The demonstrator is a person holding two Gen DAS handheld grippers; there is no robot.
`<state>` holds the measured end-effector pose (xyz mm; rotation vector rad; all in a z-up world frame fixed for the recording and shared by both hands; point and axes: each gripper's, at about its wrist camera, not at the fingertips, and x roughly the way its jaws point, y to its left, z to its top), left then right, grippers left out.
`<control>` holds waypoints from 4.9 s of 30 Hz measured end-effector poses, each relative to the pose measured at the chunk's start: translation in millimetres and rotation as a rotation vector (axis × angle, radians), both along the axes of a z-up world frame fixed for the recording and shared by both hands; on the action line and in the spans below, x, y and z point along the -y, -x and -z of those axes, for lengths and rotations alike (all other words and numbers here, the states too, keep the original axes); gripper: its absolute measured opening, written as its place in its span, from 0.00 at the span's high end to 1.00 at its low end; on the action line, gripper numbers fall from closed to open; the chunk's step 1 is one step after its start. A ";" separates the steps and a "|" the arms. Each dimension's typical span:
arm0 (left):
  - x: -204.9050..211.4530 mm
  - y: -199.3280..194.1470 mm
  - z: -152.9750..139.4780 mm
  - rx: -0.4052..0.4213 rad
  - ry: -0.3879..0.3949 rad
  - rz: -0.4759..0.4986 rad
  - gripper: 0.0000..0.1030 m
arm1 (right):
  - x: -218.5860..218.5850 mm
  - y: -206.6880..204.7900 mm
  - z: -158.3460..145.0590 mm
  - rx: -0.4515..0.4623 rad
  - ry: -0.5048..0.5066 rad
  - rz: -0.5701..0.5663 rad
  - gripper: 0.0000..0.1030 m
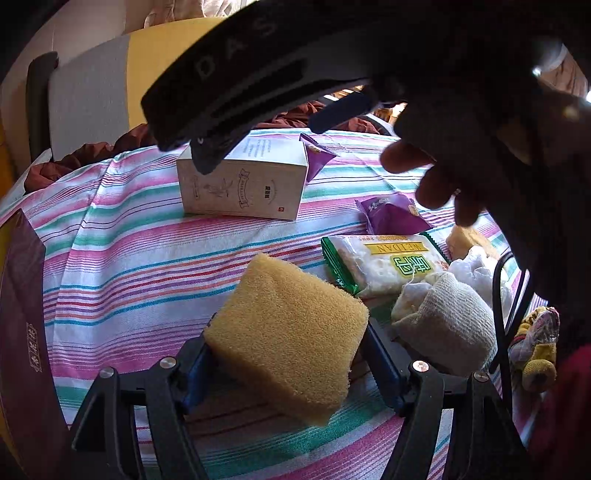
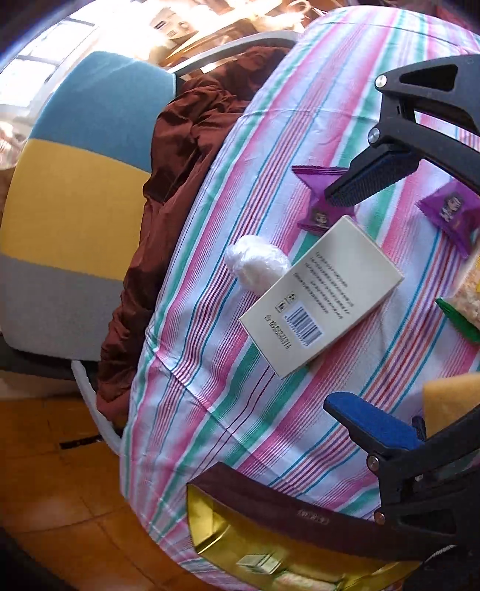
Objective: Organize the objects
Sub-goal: 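Grasp the yellow sponge with the left tool while the right tool grasps the white carton, then lower the sponge into the tray with the left tool while the right tool places the carton there, then withdraw both tools from the tray toward the remaining items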
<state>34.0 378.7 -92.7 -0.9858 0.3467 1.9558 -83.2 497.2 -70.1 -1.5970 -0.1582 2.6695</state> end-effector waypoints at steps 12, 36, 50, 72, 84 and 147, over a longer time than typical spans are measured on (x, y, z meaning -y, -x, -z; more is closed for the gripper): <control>2.1 0.8 1.5 0.005 -0.011 0.003 0.28 | 6.9 -2.5 22.5 0.119 0.042 0.019 0.51; 30.8 -5.4 -32.0 -0.032 0.033 -0.066 0.41 | -11.5 -45.5 42.7 0.102 0.216 0.181 0.50; 138.8 32.7 -89.8 -0.077 -0.035 -0.296 0.40 | -3.2 -43.8 44.6 0.078 0.192 0.190 0.48; 312.7 85.6 -42.3 -0.011 0.070 -0.757 0.40 | 1.6 -44.7 43.3 0.045 0.142 0.195 0.41; 316.7 90.9 -21.3 0.011 0.103 -0.727 0.37 | 34.4 -50.8 0.1 -0.040 0.137 0.184 0.51; 358.2 53.6 -73.3 -0.108 0.009 -0.823 0.03 | 257.2 -46.5 -31.1 -0.202 0.114 0.047 0.14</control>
